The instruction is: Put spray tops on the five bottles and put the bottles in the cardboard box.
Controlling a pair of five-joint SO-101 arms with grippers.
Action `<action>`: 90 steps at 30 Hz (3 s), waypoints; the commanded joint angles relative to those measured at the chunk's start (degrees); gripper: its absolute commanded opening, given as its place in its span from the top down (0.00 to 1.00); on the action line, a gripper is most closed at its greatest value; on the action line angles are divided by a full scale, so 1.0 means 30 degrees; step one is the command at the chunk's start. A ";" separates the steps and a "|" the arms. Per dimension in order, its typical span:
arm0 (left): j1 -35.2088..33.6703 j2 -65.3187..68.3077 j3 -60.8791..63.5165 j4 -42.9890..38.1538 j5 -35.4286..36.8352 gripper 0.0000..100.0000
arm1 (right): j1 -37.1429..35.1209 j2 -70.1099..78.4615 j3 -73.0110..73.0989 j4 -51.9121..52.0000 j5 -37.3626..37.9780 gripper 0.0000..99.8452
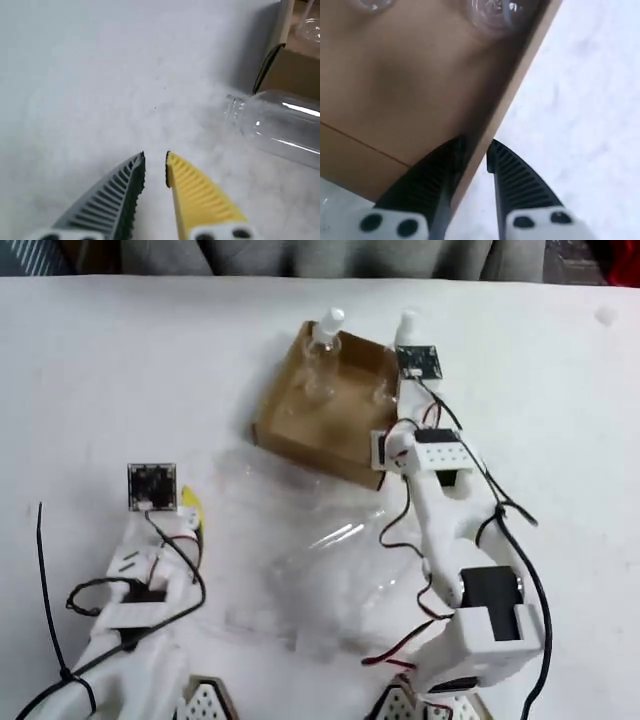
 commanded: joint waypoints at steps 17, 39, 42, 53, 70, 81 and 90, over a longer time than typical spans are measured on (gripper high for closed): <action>0.0132 -0.0747 -0.0059 0.0059 -0.0205 0.93 | 0.0484 -0.0190 -0.2315 0.3121 0.5070 0.98; 0.0132 -0.0747 -0.0088 0.0059 -0.0234 0.93 | 0.0484 -0.0103 -0.1875 0.3121 0.9875 0.98; 0.0132 -0.0747 -0.0088 0.0059 -0.0234 0.93 | 0.0484 -0.0190 -0.1905 0.3414 0.9817 0.98; 0.0132 -0.0747 -0.0088 0.0059 -0.0234 0.93 | 0.0366 -0.0190 -0.3253 0.4059 0.9788 0.96; 0.0161 -0.0747 -0.0088 0.0059 -0.0264 0.93 | 0.0015 -0.1744 -0.4132 0.6110 0.9758 0.79; 0.0161 -0.0747 -0.0117 0.0059 -0.0176 0.93 | -0.1275 -0.6051 -0.7062 1.3114 0.6271 0.99; 0.0132 -0.0747 -0.0147 0.0205 -0.0117 0.93 | -0.6930 -0.8777 -0.6945 1.6337 0.6271 0.98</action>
